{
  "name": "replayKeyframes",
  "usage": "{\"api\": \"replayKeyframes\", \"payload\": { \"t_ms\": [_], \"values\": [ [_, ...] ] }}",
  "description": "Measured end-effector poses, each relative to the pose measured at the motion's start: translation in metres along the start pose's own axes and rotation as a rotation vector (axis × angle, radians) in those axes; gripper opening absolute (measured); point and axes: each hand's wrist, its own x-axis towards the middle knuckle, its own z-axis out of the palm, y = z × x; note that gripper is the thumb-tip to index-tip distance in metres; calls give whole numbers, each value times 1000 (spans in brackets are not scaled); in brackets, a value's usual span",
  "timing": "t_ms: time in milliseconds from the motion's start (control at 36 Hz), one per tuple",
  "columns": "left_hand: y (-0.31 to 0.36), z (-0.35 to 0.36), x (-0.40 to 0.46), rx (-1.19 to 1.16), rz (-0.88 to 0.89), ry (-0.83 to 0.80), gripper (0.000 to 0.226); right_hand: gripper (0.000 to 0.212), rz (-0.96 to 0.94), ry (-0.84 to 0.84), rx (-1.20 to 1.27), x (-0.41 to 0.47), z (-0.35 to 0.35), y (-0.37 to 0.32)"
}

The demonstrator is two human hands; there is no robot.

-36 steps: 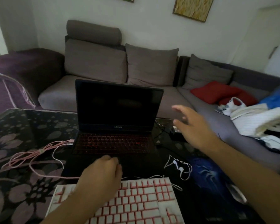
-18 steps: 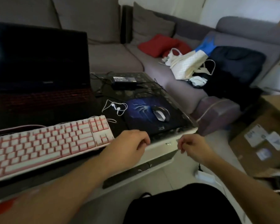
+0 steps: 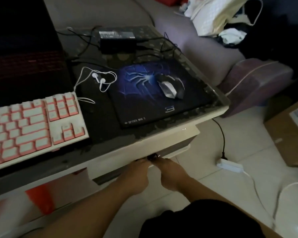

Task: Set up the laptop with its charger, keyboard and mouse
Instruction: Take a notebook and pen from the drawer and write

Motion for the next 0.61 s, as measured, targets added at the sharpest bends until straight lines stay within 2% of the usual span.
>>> {"api": "replayKeyframes", "payload": {
  "t_ms": [111,194,333,444,528,611],
  "values": [
    [-2,24,11,105,31,6,66,91,4,46,5,3,18,3],
    [2,34,8,275,47,24,64,89,-9,73,-2,3,24,9],
    [12,43,-3,308,18,-92,57,84,-2,50,-33,-14,27,9],
    [24,46,-19,289,78,-196,39,57,18,-26,-120,-38,25,7],
    [33,41,-32,111,126,-49,29,36,-1,1,-158,-59,16,9],
    [32,37,-43,-11,66,105,18,28,18,182,-168,-78,14,17]
  ]
}}
